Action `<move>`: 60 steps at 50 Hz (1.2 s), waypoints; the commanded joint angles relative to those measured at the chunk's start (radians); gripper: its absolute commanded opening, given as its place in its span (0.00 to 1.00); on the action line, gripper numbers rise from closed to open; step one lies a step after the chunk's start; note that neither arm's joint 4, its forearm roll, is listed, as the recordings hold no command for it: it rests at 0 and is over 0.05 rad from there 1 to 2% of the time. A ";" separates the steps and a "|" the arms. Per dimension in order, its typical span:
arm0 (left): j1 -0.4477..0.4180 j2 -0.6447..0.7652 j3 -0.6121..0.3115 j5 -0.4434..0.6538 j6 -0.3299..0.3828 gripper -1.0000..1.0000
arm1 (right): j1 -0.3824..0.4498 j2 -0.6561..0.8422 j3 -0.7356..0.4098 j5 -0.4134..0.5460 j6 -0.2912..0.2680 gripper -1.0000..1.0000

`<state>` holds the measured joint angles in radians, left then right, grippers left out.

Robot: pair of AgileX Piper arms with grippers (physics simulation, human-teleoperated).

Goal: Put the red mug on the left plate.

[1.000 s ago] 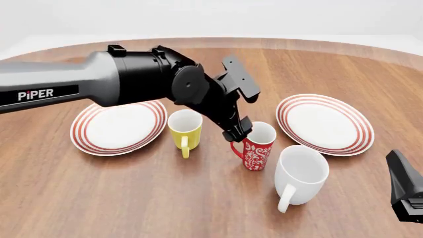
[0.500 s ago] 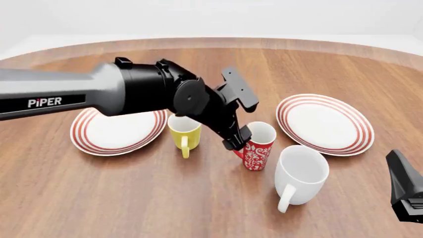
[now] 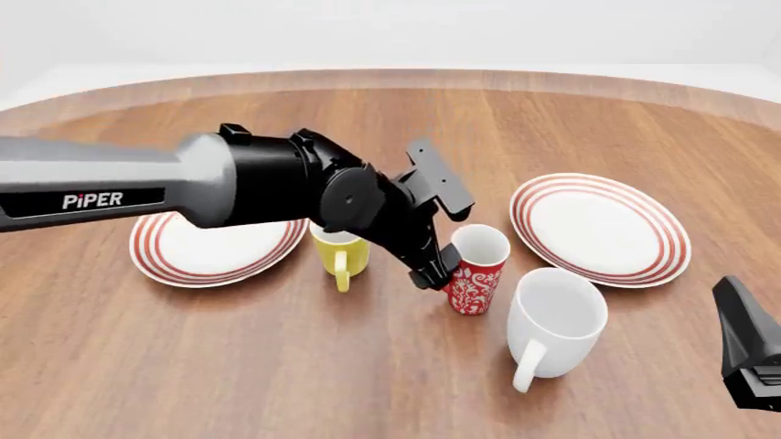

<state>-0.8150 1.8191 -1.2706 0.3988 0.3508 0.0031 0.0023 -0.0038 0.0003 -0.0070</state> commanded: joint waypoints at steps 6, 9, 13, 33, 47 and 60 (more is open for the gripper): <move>-0.006 0.011 0.046 -0.065 -0.029 1.00 | 0.000 0.000 0.000 0.000 0.000 1.00; -0.007 0.019 0.043 -0.072 -0.032 1.00 | 0.000 0.000 0.000 0.000 0.000 1.00; -0.010 0.024 0.044 -0.079 -0.037 1.00 | 0.000 0.000 0.000 0.000 0.000 1.00; 0.005 0.048 0.068 -0.125 -0.040 1.00 | 0.000 0.000 0.000 0.000 0.000 1.00; 0.021 0.048 0.072 -0.134 -0.043 1.00 | 0.000 0.000 0.000 0.000 0.000 1.00; 0.033 0.067 0.071 -0.151 -0.040 1.00 | 0.000 0.000 0.000 0.000 0.000 1.00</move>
<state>-0.7871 1.8707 -1.2075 0.2677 0.3117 0.0031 0.0023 -0.0038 0.0003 -0.0070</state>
